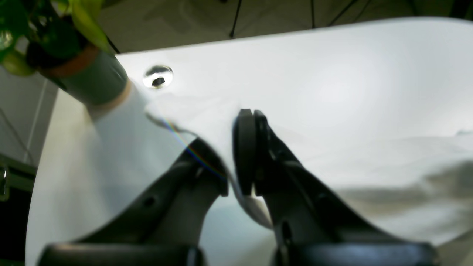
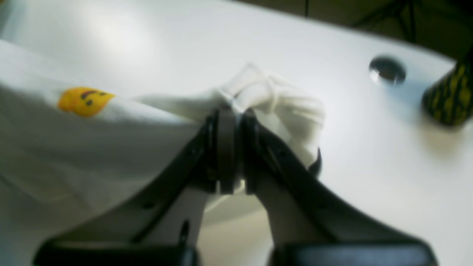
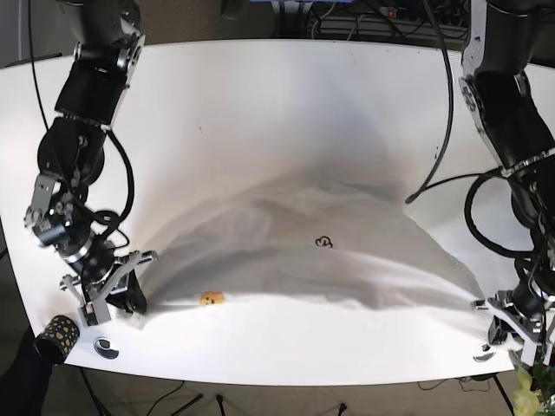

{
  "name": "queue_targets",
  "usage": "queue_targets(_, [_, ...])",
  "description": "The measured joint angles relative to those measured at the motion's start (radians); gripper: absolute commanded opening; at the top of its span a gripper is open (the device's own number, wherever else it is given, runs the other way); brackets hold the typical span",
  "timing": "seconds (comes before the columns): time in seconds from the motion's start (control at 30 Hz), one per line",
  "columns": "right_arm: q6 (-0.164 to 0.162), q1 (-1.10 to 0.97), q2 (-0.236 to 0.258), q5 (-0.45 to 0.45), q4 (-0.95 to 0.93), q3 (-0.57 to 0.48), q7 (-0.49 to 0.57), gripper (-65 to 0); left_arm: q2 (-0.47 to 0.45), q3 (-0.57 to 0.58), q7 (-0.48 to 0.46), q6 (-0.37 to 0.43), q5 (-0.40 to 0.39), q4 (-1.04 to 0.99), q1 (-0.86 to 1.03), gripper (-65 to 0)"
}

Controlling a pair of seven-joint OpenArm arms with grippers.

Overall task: Fold the T-shirt properly
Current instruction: 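Lift the shirt with both grippers, shake and lay it flat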

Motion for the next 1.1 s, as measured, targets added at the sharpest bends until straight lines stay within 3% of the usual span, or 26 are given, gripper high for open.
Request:
queue_targets(0.2, [0.002, 0.237, 0.058, -0.004, -0.129, -0.129, -0.01, -65.0, -0.013, 0.001, 0.002, -0.001, 0.008, -0.114, -0.204, -64.7])
queue_targets(0.3, [-0.004, 0.367, 0.08, -0.003, -0.186, -0.192, -0.007, -65.0, -0.027, -0.003, 0.0, 0.002, 0.058, -0.155, -0.309, -64.7])
queue_targets(0.6, [0.0, 0.558, 0.097, 0.008, -0.226, -0.258, -0.045, -65.0, -0.036, -0.004, -0.015, 0.003, 0.071, -0.175, -0.423, -64.7])
queue_targets(0.8, [0.006, 0.47, 0.098, 0.021, -0.219, -0.208, -0.104, -65.0, -0.031, -0.005, -0.014, 0.002, 0.07, -0.135, -0.291, -64.7])
queue_targets(1.1, [0.003, 0.034, 0.087, 0.006, -0.069, -0.04, -0.134, -65.0, -0.02, -0.005, -0.006, -0.006, 0.051, 0.065, 0.066, -64.9])
